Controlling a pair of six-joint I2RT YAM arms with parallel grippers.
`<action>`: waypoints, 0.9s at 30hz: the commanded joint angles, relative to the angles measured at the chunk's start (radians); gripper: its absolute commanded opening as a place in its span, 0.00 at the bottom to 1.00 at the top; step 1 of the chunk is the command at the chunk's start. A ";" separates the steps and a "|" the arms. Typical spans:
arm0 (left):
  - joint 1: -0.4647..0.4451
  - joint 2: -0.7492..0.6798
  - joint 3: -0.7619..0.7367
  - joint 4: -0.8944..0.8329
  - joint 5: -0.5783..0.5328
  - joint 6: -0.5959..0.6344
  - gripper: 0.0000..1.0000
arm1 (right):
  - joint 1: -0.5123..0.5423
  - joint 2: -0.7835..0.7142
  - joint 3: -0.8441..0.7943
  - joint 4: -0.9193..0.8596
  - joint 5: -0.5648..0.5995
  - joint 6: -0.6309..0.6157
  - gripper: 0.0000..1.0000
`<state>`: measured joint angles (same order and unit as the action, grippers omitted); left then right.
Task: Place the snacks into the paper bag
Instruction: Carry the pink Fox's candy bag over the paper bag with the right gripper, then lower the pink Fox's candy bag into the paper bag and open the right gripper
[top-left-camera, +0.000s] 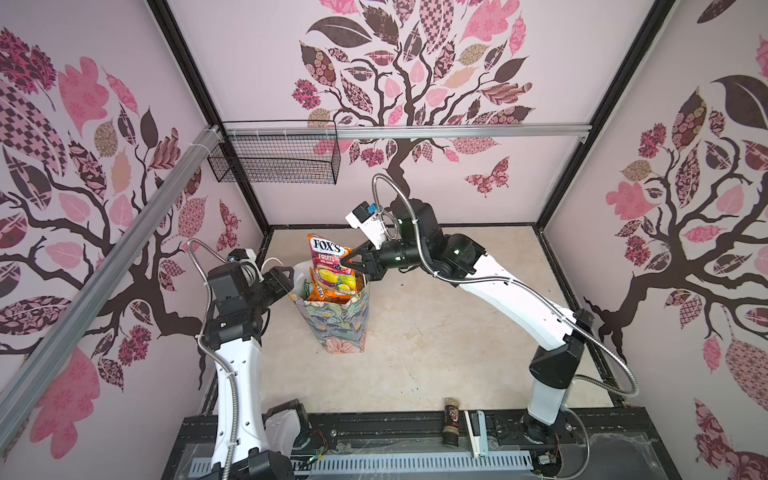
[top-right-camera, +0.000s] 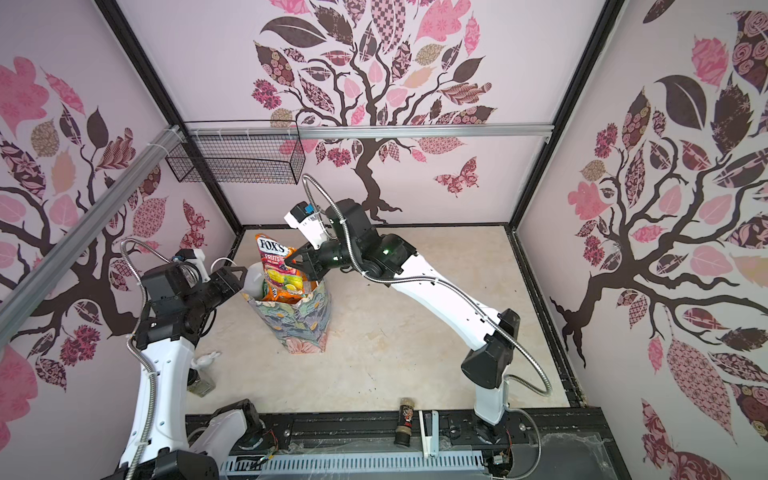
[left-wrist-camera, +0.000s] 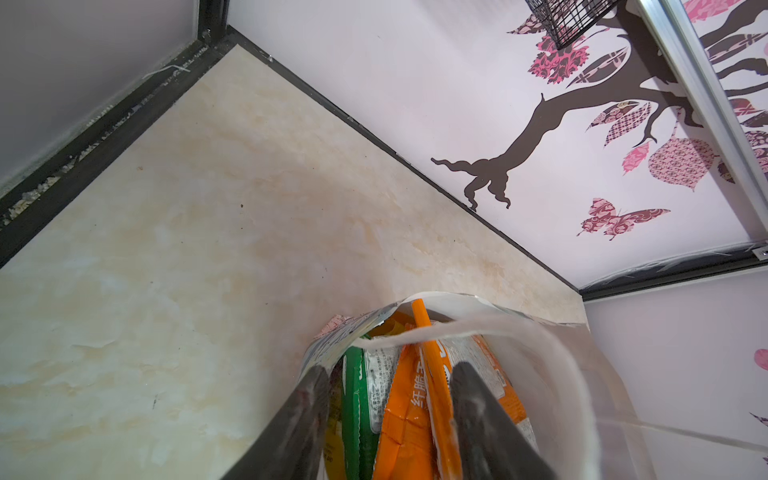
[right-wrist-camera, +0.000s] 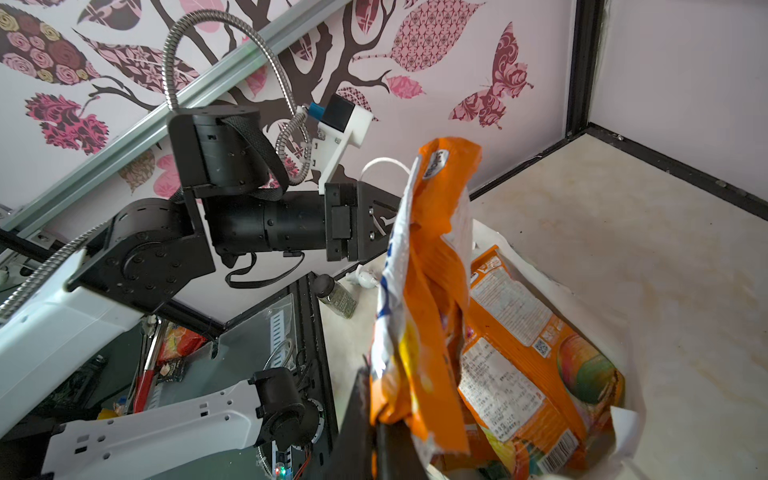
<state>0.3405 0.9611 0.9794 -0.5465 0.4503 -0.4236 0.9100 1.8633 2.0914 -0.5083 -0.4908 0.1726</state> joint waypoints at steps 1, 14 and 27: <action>0.005 0.001 -0.035 0.026 0.008 -0.004 0.52 | 0.021 0.043 0.077 0.020 -0.017 -0.065 0.00; 0.006 0.012 -0.026 0.005 0.003 0.008 0.52 | 0.023 0.206 0.252 -0.055 0.033 -0.173 0.00; 0.006 0.011 -0.018 -0.015 -0.027 0.019 0.53 | -0.031 0.349 0.442 -0.262 -0.272 -0.179 0.00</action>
<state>0.3424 0.9657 0.9794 -0.5480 0.4423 -0.4187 0.9028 2.1914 2.5034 -0.7471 -0.6388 -0.0113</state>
